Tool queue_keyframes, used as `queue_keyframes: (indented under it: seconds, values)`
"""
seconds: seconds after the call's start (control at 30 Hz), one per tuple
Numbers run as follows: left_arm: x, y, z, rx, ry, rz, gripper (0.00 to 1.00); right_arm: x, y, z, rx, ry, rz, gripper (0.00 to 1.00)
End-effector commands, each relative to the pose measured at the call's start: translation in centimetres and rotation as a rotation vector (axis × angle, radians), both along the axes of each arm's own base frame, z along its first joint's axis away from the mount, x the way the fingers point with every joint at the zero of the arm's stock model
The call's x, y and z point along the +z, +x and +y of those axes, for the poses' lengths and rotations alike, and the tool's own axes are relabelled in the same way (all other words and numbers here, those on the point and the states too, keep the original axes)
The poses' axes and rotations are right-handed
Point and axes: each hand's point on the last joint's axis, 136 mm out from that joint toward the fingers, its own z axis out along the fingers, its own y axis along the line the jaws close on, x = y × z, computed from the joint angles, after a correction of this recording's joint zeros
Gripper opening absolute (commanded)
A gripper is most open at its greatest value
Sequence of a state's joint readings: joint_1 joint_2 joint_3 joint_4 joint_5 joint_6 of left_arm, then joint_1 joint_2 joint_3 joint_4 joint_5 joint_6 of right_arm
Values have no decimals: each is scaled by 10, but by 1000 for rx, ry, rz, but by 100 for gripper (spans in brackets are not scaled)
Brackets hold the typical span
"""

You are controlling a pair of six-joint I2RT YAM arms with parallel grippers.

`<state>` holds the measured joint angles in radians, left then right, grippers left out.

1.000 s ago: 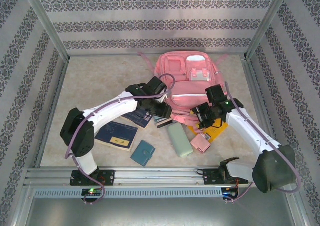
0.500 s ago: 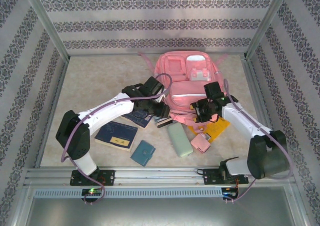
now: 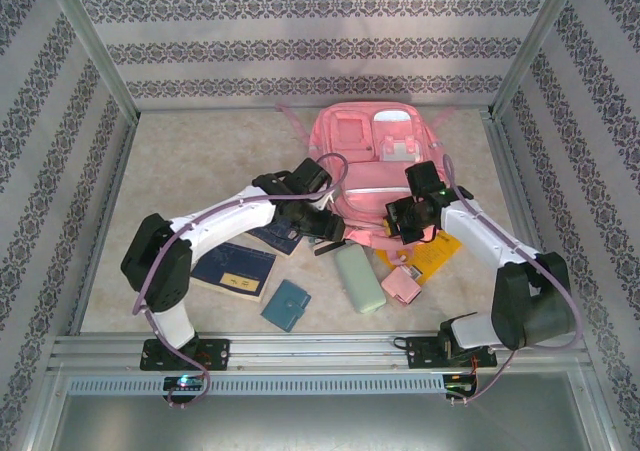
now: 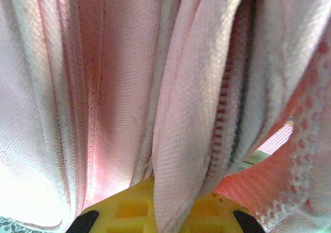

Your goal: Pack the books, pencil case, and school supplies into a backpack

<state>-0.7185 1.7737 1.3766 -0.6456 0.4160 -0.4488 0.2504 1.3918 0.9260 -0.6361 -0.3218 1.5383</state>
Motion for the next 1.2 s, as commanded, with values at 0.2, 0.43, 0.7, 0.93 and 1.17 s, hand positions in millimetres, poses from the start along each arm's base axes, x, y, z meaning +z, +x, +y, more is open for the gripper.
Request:
queue_keyframes:
  seconds: [0.2,0.43,0.7,0.93,1.17]
  values:
    - [8,15,-36,-99,-51,-58,55,37,8,1,3,24,-73,0]
    - [7,16,-51,-128,-75,-69,56,45,12,4,2,42,-87,0]
    - [-3,19,-59,-163,-24,-103,56,49,16,7,1,56,-96,0]
    - [3,37,-52,-133,42,-195,17,49,13,7,14,51,-92,0]
    - [0,39,-32,-107,72,-208,1,55,13,-3,67,-3,-112,0]
